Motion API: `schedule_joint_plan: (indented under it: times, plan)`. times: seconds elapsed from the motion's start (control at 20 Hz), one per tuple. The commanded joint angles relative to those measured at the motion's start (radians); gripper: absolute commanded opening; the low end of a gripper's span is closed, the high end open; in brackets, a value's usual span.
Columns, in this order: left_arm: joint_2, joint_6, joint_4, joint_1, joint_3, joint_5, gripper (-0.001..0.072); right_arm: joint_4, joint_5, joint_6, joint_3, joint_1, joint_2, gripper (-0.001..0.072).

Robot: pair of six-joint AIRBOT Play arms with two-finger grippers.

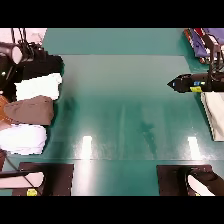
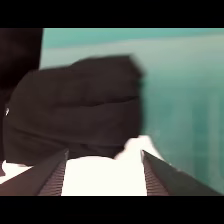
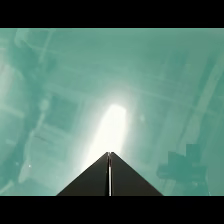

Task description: Fold the shirts.

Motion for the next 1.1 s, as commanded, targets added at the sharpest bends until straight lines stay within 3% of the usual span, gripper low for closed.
schedule_joint_plan:
  times: [0.0,0.25,0.65,0.75,0.9,1.05]
  plan:
    - [-0.213,0.013,-0.034,0.1,0.079,0.061,0.0552,0.0,-0.023,0.0,0.0,0.001,0.0,0.0015]
    - [-0.403,0.133,-0.177,0.15,0.203,0.082,0.0551,0.0,-0.023,0.0,-0.007,0.001,0.0,0.0015]
    - [-0.476,0.148,-0.212,0.151,0.224,0.104,0.0545,0.008,-0.081,0.0,-0.069,0.001,0.002,0.0015]
    - [-0.476,0.149,-0.211,0.151,0.278,0.037,0.0026,0.008,-0.085,0.0,-0.069,0.001,0.003,0.0014]
    - [-0.458,0.145,-0.218,0.151,0.422,-0.108,0.0023,0.008,-0.085,0.0,-0.068,0.001,0.004,0.0014]
    - [-0.334,0.144,-0.242,0.146,0.496,-0.146,0.0023,0.006,-0.087,0.0,-0.029,0.001,0.004,0.0014]
